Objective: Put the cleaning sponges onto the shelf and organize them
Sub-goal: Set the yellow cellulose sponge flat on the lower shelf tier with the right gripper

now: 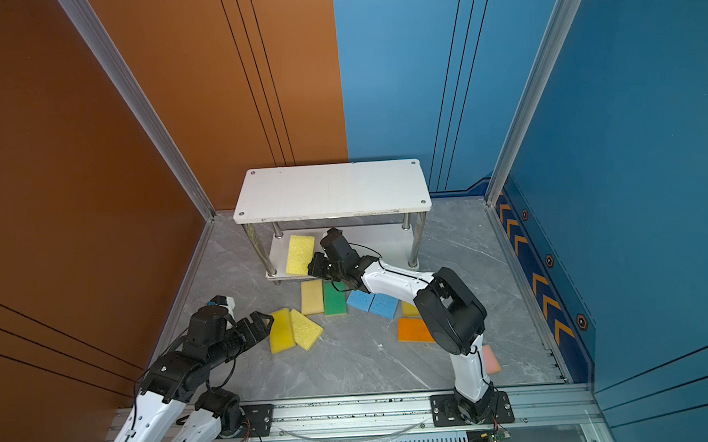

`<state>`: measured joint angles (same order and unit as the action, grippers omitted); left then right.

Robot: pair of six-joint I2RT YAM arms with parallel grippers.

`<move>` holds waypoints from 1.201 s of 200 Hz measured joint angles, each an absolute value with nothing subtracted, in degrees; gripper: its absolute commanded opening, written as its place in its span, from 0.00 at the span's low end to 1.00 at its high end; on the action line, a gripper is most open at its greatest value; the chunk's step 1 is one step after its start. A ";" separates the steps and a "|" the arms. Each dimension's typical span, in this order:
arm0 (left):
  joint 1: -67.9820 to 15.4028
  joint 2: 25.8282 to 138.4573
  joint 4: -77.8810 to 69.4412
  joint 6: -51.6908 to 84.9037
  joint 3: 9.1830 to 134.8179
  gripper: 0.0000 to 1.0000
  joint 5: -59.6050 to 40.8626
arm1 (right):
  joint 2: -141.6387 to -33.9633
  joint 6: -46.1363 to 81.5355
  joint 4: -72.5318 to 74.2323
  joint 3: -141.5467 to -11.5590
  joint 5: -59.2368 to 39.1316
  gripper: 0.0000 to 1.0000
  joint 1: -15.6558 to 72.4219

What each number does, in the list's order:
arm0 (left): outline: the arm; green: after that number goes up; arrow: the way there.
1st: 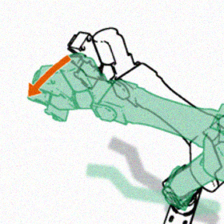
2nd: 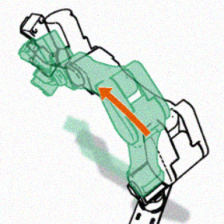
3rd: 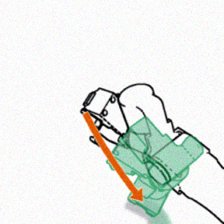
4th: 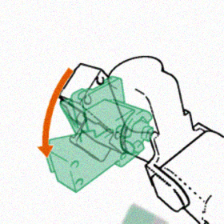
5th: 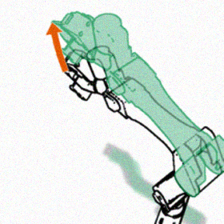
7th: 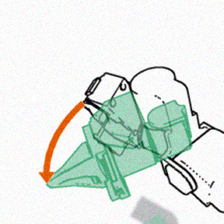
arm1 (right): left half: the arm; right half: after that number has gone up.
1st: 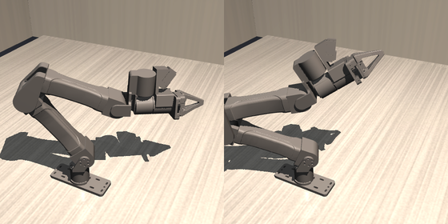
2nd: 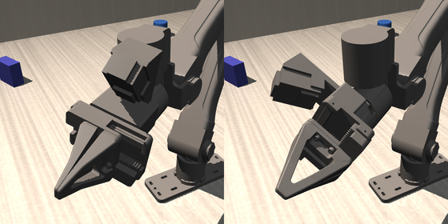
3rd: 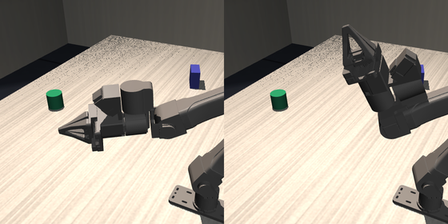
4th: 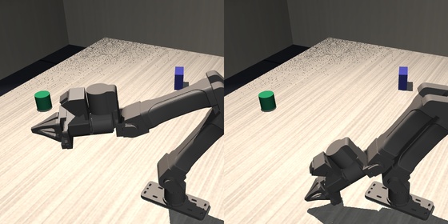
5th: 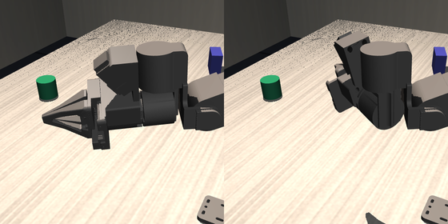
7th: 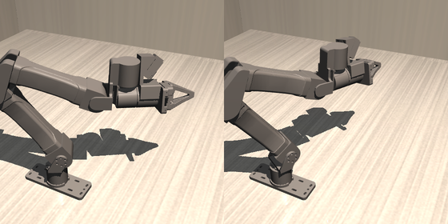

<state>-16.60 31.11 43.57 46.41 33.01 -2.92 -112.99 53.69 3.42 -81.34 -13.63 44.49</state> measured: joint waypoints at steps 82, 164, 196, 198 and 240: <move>-11.18 31.09 44.62 46.26 33.12 0.93 -4.47 | -123.61 52.31 -1.58 -94.80 -16.27 0.00 44.82; -10.35 31.38 44.64 46.11 33.15 0.94 -5.96 | -128.18 51.27 -6.02 -99.33 -16.47 0.00 45.01; -10.07 31.57 44.62 45.98 33.15 0.94 -6.50 | -128.53 51.27 -6.55 -100.14 -16.45 0.00 45.01; -10.07 31.57 44.62 45.95 33.15 0.94 -6.52 | -128.57 51.29 -6.52 -100.18 -16.47 0.00 45.01; -9.61 31.62 44.60 45.84 33.15 0.95 -7.11 | -129.14 51.31 -6.63 -100.99 -16.43 0.00 45.01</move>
